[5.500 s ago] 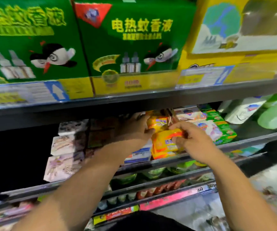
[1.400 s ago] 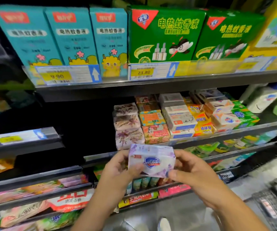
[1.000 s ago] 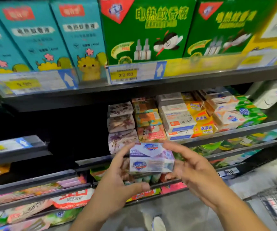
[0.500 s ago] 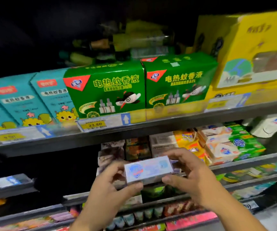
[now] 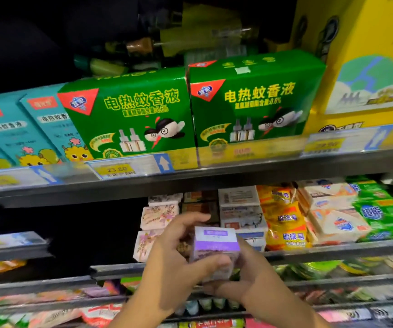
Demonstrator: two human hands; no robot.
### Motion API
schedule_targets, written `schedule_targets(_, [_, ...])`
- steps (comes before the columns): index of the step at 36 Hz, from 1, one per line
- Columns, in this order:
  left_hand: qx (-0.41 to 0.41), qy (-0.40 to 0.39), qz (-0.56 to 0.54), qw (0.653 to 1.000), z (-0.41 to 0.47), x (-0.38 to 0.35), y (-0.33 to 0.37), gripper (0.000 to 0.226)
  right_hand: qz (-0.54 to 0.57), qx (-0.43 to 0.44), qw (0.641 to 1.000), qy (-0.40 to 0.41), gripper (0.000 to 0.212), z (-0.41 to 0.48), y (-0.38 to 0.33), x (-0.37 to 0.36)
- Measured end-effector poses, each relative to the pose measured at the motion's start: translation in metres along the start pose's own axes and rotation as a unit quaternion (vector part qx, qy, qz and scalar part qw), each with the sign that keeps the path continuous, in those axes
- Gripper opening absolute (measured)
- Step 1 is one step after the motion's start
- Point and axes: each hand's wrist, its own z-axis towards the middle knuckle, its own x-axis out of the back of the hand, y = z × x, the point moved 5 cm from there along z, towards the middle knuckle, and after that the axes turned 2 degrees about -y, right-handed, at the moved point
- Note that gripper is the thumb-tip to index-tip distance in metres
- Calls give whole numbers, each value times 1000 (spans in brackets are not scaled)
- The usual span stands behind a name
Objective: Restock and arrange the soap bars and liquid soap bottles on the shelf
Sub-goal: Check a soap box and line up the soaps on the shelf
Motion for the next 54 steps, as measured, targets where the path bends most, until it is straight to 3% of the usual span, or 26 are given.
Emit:
schedule_targets(5, [32, 7, -32, 999, 2, 13, 1, 65, 13, 24, 998, 62, 69, -2, -2, 42])
schedule_targets(8, [53, -17, -47, 997, -1, 14, -10, 71, 51, 102, 989, 90, 71, -2, -20, 61])
schedule_targets(12, [55, -51, 58, 995, -7, 1, -29, 73, 63, 160, 981, 92, 65, 3, -40, 52])
schedule_targets(16, [126, -60, 96, 986, -10, -17, -42, 67, -103, 109, 988, 46, 67, 3, -43, 23])
schedule_targets(18, [139, -54, 103, 983, -8, -13, -43, 65, -134, 97, 985, 38, 64, 0, -47, 22])
schedule_targets(21, [146, -23, 44, 988, -2, 2, -39, 66, -104, 106, 986, 80, 57, 0, -51, 44])
schedule_targets(26, [174, 48, -187, 966, 4, 11, -25, 63, 8, 72, 990, 123, 40, 8, -47, 65])
schedule_targets(28, [213, 44, -233, 948, 4, 7, -24, 60, 25, 43, 991, 127, 28, 10, -43, 62])
schedule_targets(30, [284, 30, -235, 929, 0, 1, -29, 40, 19, -17, 992, 126, 11, 8, -33, 53])
schedule_targets(32, [356, 23, -223, 907, -10, -4, -39, 18, -15, -83, 992, 97, 19, 4, -18, 43])
schedule_targets(35, [383, -9, -241, 892, -23, -3, -47, 22, -21, -134, 988, 78, 36, -2, -5, 36])
schedule_targets(37, [362, -8, -236, 902, -20, 1, -51, 25, -21, -138, 988, 73, 29, -3, -5, 37])
schedule_targets(39, [301, -10, -189, 935, -13, 11, -49, 32, 3, -133, 989, 59, 26, -2, -11, 37])
schedule_targets(42, [203, -37, -118, 971, -6, 23, -33, 36, 50, -127, 990, 21, 48, 6, -14, 37])
schedule_targets(47, [66, -40, -29, 997, -6, 39, -11, 38, 96, -151, 983, -26, 71, 22, -18, 23])
schedule_targets(51, [11, -12, 56, 998, -14, 54, -12, 57, 153, -105, 983, 15, 50, 34, -25, 14])
schedule_targets(54, [-23, -65, 151, 986, -17, 57, -16, 66, 153, -58, 986, -20, 41, 39, -32, 8])
